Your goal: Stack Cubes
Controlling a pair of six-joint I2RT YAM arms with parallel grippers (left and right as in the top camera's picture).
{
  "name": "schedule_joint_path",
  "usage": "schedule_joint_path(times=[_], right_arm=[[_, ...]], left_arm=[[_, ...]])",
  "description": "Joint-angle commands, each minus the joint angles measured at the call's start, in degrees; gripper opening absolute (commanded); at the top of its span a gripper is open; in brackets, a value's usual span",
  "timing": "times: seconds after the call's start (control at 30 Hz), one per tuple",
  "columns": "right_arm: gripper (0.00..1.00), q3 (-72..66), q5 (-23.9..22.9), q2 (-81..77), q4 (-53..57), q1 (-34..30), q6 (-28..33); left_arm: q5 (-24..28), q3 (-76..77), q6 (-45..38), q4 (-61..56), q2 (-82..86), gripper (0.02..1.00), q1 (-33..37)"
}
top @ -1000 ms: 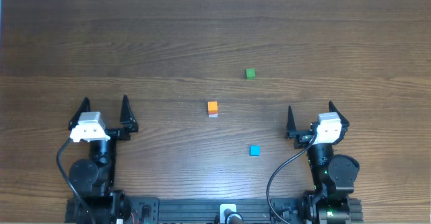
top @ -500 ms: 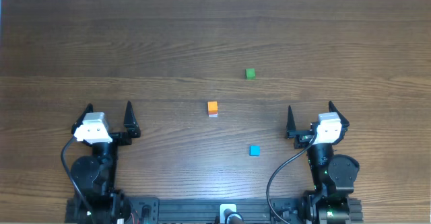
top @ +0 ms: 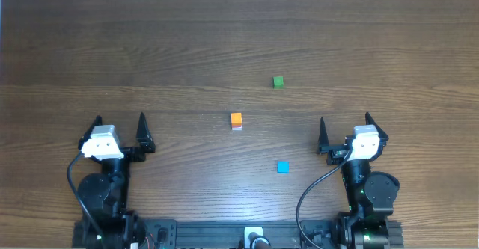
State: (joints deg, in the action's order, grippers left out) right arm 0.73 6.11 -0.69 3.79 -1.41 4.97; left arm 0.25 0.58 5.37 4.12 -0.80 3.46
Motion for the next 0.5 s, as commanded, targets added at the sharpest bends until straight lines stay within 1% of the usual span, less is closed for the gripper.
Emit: schedule_joint_path(times=[0.03, 0.1, 0.3, 0.43, 0.5], right_arm=[[0.991, -0.42, -7.58, 0.37, -1.90, -0.22, 9.88], [0.991, -0.42, -13.18, 0.37, 0.00, -0.22, 13.84], [0.991, -0.42, -13.03, 0.26, -0.17, -0.22, 13.73], [0.993, -0.42, -10.12, 0.24, 0.11, -0.22, 13.35], [0.991, -0.42, -6.71, 0.24, 0.31, -0.20, 10.10]], left_arm=[[0.81, -0.24, -0.63, 0.24, 0.42, 1.000, 0.31], [0.81, -0.24, -0.66, 0.24, 0.42, 1.000, 0.31], [0.81, -0.24, -0.66, 0.24, 0.42, 1.000, 0.31], [0.81, -0.24, -0.66, 0.24, 0.42, 1.000, 0.31], [0.81, -0.24, -0.66, 0.24, 0.42, 1.000, 0.31]])
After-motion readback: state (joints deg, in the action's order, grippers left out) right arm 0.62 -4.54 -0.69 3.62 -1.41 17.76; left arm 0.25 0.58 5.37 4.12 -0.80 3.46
